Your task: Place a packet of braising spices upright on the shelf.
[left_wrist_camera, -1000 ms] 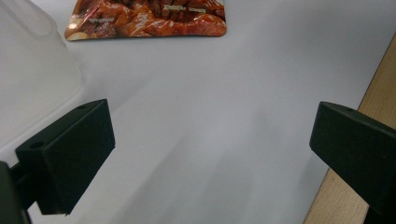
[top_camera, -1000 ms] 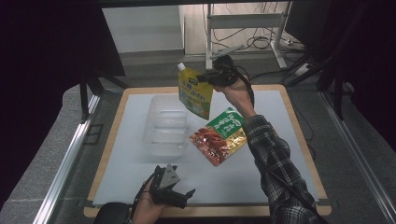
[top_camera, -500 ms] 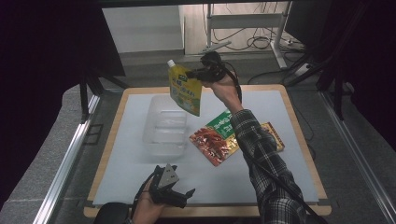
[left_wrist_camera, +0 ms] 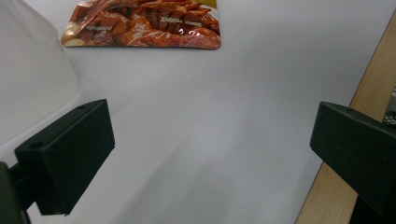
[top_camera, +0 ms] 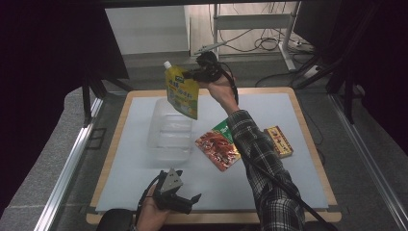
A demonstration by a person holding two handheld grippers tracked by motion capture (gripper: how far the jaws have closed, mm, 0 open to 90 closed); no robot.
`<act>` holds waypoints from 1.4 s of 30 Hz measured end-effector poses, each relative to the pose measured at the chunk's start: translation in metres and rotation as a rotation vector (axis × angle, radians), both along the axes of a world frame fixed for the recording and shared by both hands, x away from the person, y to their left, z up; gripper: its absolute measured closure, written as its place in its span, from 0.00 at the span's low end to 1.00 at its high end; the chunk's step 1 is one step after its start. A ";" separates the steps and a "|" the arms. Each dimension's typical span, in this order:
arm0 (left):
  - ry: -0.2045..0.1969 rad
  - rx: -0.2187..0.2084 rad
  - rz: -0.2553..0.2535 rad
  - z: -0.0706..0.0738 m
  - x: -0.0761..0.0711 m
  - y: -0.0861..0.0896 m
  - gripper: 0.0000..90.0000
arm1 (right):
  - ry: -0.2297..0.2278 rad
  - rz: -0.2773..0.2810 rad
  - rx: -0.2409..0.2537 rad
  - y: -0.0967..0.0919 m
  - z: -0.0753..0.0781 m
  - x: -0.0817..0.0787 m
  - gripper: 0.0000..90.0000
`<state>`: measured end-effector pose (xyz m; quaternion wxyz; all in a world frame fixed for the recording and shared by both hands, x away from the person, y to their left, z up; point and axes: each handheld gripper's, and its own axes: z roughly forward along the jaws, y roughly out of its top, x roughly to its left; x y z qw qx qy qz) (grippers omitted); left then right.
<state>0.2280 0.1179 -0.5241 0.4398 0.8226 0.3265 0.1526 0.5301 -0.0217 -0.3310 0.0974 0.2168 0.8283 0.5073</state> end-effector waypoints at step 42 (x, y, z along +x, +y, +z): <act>0.013 0.017 -0.019 -0.002 0.000 -0.003 0.00 | 0.041 0.032 -0.028 0.032 -0.053 0.007 0.99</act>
